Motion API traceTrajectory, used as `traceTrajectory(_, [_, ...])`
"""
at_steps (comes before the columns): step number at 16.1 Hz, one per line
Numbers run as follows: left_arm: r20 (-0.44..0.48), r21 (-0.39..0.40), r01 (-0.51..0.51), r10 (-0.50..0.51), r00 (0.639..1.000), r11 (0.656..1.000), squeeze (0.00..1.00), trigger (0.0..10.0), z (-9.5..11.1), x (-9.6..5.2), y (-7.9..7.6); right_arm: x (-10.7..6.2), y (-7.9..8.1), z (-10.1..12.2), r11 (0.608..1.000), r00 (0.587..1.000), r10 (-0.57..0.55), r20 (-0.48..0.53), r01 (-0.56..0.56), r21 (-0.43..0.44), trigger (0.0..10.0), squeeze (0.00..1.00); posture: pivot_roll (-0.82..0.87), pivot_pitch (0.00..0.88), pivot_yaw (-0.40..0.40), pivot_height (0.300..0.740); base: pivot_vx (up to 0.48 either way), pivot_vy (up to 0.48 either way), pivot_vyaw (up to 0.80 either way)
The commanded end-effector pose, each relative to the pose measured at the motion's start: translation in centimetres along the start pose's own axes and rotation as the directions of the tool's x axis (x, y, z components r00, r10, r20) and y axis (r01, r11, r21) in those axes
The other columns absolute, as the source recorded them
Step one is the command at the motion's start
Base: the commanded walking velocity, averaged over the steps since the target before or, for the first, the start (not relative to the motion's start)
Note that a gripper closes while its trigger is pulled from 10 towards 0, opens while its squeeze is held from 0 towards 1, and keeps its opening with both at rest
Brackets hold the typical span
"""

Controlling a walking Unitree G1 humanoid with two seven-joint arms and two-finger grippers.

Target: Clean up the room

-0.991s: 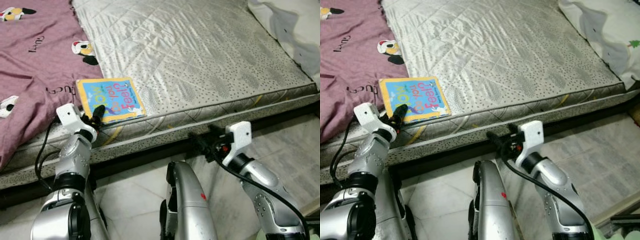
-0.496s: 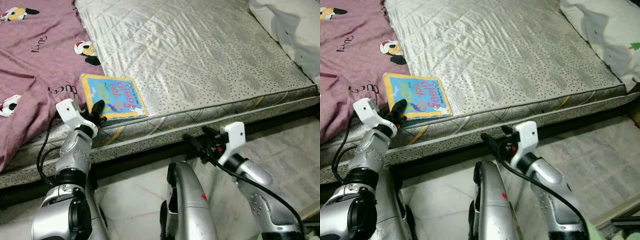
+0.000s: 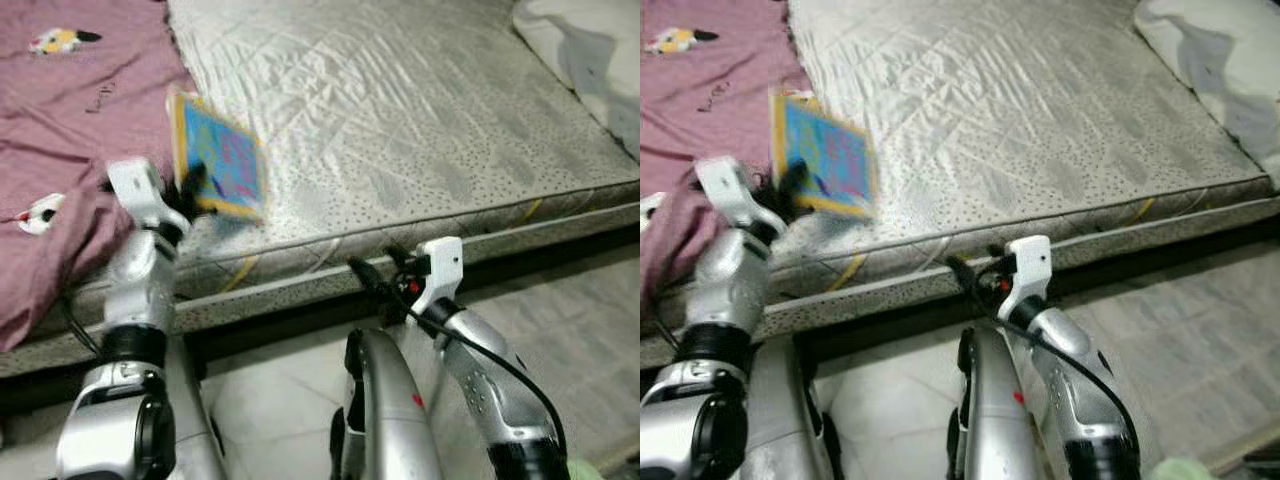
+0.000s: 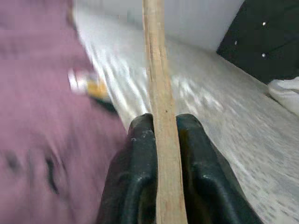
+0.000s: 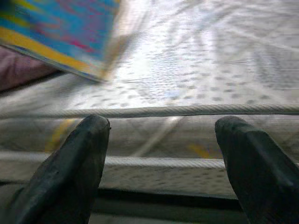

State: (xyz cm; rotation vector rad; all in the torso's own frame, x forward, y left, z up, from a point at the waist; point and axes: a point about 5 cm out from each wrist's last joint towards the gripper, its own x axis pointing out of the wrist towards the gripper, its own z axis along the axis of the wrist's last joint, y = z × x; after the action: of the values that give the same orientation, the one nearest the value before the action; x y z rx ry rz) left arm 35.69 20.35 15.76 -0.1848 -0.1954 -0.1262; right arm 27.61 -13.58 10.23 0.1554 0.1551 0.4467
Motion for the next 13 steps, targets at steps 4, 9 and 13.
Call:
traceTrajectory(4, [0.171, 0.245, 0.002, -0.045, 0.984, 0.969, 0.00, 0.0, 3.6, -0.9, 0.1, 0.6, -1.4, 0.2, 0.986, 0.986, -0.156, 0.059, 0.159, -0.051, 10.0, 0.00, -0.01, 0.061, -0.054, 0.514, 0.000, 0.000, 0.00])
traceTrajectory(9, [0.158, 0.430, 0.031, -0.108, 0.981, 0.902, 0.00, 0.0, 3.2, -3.1, -0.3, 1.6, -2.5, 1.6, 0.975, 0.965, -0.208, 0.162, 0.218, -0.046, 10.0, 0.00, 0.02, 0.000, -0.041, 0.527, 0.000, 0.000, 0.00])
traceTrajectory(13, [0.110, 0.409, 0.011, -0.061, 0.992, 0.913, 0.00, 0.0, 1.2, -4.0, -0.2, 2.4, -2.4, 2.1, 0.974, 0.958, -0.210, 0.196, 0.222, -0.043, 10.0, 0.00, 0.03, 0.000, -0.038, 0.572, 0.000, 0.000, 0.00])
